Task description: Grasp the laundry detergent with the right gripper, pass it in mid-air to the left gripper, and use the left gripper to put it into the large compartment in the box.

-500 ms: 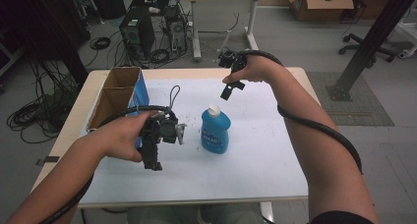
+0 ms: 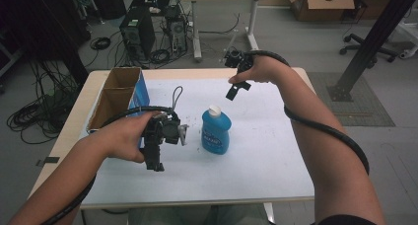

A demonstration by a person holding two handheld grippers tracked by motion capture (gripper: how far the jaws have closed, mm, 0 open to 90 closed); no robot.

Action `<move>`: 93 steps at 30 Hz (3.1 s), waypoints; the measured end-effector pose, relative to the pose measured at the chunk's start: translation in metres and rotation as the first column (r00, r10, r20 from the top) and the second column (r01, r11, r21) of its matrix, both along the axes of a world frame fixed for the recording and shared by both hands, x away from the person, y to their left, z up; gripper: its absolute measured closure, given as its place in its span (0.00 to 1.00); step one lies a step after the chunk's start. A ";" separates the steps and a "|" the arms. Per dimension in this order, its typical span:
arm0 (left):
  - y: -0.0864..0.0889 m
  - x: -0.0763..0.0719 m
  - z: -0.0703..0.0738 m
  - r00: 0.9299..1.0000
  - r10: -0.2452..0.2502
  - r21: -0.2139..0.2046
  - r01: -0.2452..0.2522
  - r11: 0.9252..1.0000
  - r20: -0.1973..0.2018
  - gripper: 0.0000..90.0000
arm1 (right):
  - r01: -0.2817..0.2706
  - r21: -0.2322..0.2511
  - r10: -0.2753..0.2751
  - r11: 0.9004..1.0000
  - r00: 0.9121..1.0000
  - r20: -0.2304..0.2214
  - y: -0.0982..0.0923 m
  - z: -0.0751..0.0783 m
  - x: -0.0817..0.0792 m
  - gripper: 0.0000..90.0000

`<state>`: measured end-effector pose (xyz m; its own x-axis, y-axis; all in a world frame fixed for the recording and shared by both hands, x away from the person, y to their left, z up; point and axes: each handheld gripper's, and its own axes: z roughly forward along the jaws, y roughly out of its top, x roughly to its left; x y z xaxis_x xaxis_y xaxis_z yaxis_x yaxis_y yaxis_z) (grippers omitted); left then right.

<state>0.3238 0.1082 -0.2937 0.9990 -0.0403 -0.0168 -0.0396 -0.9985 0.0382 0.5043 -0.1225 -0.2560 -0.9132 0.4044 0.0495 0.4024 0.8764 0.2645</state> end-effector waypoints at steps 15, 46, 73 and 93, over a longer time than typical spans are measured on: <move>0.000 0.000 -0.001 1.000 0.000 0.007 0.000 1.000 -0.006 0.00 | -0.002 0.018 0.002 1.000 1.000 -0.004 -0.027 -0.002 -0.022 0.06; 0.006 -0.005 0.002 1.000 -0.003 0.018 0.003 1.000 0.001 0.00 | -0.065 0.160 0.065 0.985 0.998 0.003 -0.054 -0.030 -0.064 0.05; 0.002 -0.011 0.002 1.000 -0.010 0.017 0.010 1.000 0.012 0.00 | -0.079 0.403 0.051 0.912 0.996 0.079 -0.064 -0.067 -0.110 0.05; 0.000 -0.015 0.006 1.000 -0.016 0.017 0.016 1.000 0.015 0.00 | -0.046 0.517 -0.002 0.854 0.996 0.092 -0.063 -0.106 -0.127 0.03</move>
